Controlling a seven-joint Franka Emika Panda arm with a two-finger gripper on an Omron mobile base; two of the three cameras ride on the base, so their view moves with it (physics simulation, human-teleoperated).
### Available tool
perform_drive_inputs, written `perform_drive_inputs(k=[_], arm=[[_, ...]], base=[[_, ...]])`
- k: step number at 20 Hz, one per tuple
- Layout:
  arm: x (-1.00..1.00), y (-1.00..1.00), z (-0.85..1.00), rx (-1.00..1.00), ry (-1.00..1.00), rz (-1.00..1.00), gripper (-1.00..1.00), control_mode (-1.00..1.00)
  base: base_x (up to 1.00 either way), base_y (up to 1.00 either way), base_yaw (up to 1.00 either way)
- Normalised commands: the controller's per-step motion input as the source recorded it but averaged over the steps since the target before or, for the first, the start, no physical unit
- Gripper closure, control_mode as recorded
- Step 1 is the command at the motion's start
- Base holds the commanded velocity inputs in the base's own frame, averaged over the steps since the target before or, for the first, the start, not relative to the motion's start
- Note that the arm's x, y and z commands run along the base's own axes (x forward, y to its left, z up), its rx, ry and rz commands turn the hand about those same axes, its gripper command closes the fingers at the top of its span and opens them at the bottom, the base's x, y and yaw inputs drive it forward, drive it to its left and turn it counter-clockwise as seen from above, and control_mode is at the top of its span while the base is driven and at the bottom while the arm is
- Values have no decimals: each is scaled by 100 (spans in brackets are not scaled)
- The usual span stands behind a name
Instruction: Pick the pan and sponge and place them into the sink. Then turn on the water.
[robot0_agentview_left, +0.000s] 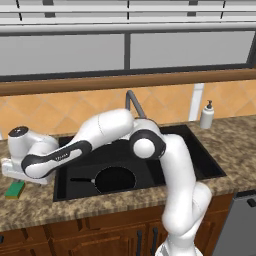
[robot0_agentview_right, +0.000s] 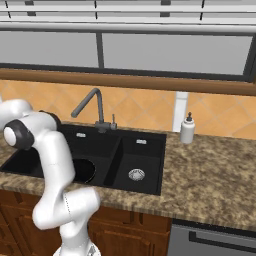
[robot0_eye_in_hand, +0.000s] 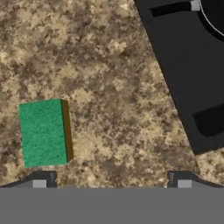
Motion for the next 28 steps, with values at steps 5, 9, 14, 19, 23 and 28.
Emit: perform_drive_inputs(k=[5,9,14,19,23,28], arm=[[0,37,-8,0,1,8,-100,-100],[0,31,-14,0,0,3,-100,-100],[5,6,-19,0,0,0,-100,-100],[16,2,-21,0,0,0,-100,-100],[20,18,-11,0,2,0,-100,-100],[19,31,-2,0,4,0,-100,-100]], base=[[0,0,0],[0,0,0],[0,0,0],[0,0,0],[0,0,0],[0,0,0]])
